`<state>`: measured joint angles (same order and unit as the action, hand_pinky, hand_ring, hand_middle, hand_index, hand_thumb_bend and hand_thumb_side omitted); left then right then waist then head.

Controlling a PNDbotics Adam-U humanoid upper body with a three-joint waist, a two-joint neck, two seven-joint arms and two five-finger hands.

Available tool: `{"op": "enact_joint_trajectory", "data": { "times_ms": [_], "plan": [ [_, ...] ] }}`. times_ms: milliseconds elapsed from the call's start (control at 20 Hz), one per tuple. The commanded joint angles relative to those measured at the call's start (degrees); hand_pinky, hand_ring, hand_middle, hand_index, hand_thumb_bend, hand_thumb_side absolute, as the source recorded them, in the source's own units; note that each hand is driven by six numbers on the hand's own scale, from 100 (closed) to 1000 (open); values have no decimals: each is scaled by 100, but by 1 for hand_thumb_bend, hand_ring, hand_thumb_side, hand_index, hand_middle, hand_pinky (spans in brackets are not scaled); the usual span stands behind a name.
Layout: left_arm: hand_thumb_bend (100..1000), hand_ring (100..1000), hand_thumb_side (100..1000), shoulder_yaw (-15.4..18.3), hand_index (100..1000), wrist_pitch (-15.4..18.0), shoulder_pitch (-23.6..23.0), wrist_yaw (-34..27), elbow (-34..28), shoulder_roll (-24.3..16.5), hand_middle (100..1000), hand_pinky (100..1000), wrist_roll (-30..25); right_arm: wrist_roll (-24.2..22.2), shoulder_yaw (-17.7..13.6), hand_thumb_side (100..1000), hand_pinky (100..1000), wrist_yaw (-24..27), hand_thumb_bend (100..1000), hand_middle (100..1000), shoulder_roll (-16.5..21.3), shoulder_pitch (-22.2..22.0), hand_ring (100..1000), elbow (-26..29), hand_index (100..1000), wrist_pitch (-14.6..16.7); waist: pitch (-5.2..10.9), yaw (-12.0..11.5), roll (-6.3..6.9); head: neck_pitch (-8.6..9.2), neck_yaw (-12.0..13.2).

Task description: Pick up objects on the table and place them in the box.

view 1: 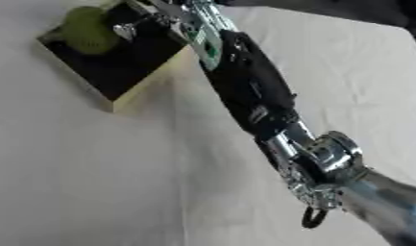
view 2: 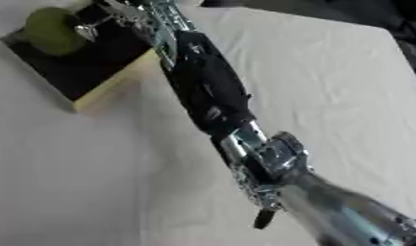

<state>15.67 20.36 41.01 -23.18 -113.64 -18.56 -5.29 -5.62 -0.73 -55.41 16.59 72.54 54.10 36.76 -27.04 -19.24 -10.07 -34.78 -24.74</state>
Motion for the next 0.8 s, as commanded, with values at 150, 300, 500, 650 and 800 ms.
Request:
{"op": "enact_joint_trajectory", "data": {
  "times_ms": [150,300,500,650,800],
  "plan": [
    [100,712,537,52,692,-26,-37,40,-95,-179,603,590,9,-303,-11,100,895,993,186,863,366,72,1000,735,939,-248,255,92,113,-84,103],
    [100,712,534,79,692,-35,-142,82,-95,-242,603,590,55,-263,126,100,873,1969,135,839,880,-182,1000,1453,933,-406,366,239,123,-206,275],
    [100,712,536,112,692,-49,-303,154,-95,-330,603,589,109,-158,278,100,847,3283,100,809,1725,-862,979,2448,909,-642,498,432,136,-317,495],
    [100,712,528,143,692,-27,-394,232,-95,-383,603,590,144,-10,297,100,835,3972,100,794,2392,-1580,964,3249,896,-837,559,540,152,-379,622],
    [100,712,529,174,692,-3,-458,295,-95,-413,603,589,189,210,196,100,829,4488,100,780,2870,-2362,967,3939,886,-948,580,622,185,-395,710]
  ]
}}
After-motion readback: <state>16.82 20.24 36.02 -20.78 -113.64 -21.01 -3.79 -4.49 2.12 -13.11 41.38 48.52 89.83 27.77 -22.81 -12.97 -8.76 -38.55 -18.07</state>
